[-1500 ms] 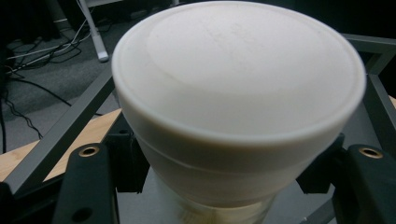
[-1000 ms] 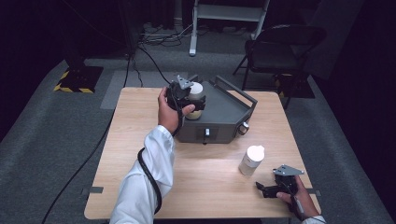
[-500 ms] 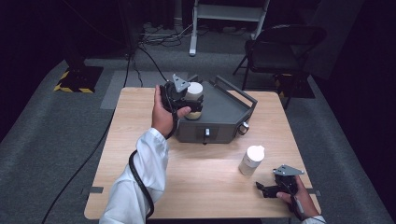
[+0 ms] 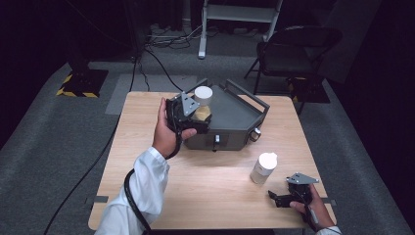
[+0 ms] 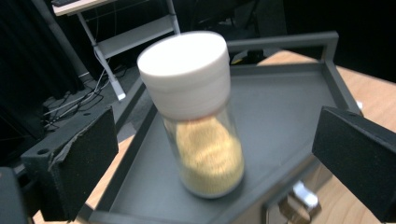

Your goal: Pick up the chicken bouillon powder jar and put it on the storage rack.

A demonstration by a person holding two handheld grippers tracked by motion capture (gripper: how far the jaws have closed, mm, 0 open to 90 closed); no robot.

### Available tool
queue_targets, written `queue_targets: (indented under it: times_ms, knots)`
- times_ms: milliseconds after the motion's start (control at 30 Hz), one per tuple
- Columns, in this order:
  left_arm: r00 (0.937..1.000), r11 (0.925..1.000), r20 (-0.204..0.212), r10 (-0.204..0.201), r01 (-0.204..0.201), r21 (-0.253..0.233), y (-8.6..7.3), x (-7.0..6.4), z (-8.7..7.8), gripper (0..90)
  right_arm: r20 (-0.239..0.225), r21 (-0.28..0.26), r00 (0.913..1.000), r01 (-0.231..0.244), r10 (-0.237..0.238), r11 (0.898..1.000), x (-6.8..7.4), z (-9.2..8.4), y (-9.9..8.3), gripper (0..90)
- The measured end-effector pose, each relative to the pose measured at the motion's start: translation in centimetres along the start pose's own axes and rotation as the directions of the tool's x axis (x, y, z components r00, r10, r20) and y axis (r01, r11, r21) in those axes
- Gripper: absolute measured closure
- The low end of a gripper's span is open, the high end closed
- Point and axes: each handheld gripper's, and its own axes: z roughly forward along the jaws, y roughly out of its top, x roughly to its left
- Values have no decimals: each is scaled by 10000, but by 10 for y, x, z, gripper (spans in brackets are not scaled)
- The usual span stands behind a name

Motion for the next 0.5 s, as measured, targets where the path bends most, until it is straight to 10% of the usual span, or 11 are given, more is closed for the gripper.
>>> queue_targets:
  times_ms: [500]
  knots:
    - [9916,9907,-275,1261,-1245,545,-28,-19,-9,1,8,2,10000,-10,10,10000,0,0,0,0]
